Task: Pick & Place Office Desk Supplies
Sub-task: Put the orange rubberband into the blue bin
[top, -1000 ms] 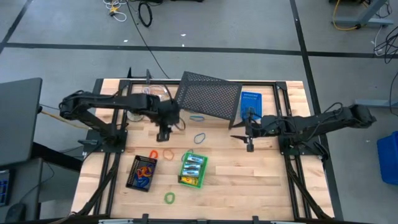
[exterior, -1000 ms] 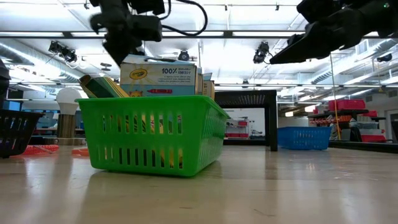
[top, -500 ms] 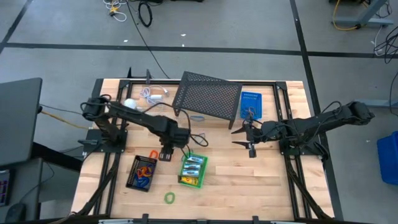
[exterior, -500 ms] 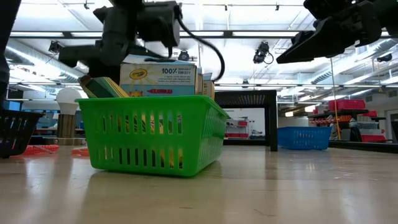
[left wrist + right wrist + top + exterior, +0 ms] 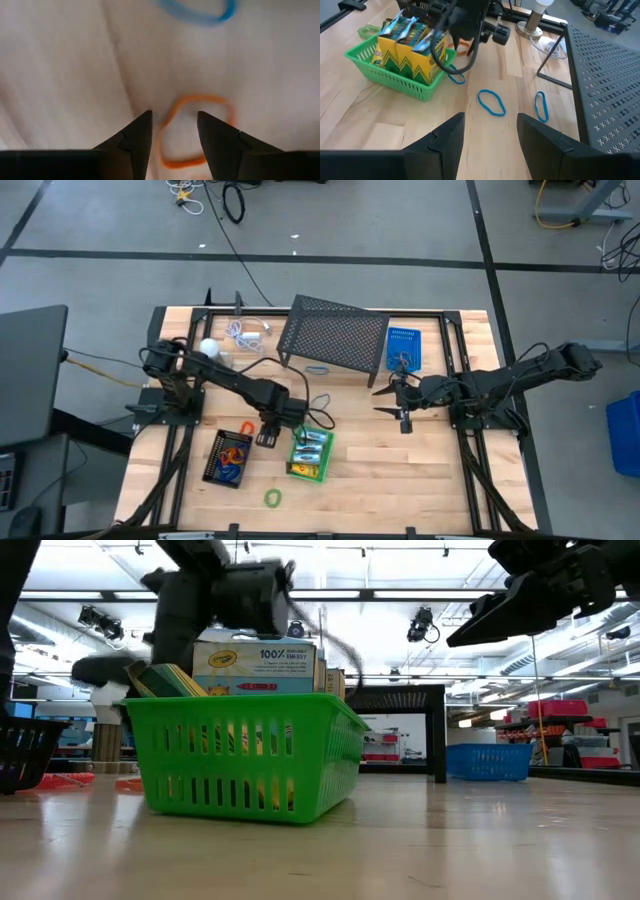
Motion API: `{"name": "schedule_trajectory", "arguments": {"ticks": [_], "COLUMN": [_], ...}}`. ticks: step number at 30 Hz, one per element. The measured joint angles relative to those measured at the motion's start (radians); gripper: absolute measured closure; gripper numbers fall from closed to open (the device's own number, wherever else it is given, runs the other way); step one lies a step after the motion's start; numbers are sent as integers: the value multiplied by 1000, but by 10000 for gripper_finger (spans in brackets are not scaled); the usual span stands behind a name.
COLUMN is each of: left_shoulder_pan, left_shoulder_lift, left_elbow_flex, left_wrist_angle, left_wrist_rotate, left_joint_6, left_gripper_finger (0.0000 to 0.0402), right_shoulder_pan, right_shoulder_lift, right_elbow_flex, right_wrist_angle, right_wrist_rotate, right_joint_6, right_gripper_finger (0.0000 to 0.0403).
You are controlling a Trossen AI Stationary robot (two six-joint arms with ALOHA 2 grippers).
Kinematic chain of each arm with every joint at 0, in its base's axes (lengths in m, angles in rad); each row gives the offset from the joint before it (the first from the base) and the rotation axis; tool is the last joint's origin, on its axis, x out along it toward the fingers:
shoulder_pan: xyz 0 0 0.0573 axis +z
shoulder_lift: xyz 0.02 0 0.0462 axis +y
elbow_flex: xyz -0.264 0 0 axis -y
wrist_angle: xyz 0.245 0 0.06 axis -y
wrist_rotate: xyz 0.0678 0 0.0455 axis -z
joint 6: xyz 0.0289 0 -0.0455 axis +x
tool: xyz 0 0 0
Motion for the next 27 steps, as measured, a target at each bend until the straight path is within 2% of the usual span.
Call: {"name": "schedule_trajectory", "arguments": {"ticks": [5, 12, 16, 21, 27], "left_shoulder_pan": [0, 0, 0, 0, 0], "left_shoulder_lift": [-11, -18, -30, -30, -39], "left_elbow_flex": [-90, -104, -109, -109, -110], "left_wrist_angle": [77, 91, 93, 87, 79], "left_wrist_rotate": [-20, -27, -50, -55, -59], "left_joint_6": [-37, -63, -67, -67, -91], "left_gripper_finger": [236, 244, 290, 381, 397], "right_shoulder_pan": [0, 0, -1, -1, -1], "right_shoulder_lift": [0, 0, 0, 0, 0], "right_elbow_flex": [0, 0, 0, 0, 0], "right_wrist_angle": [0, 4, 10, 10, 10], "right_wrist_rotate": [0, 1, 1, 2, 25], "right_joint_6": [0, -3, -2, 0, 0], "right_gripper_finger": [211, 211, 211, 211, 211]}}
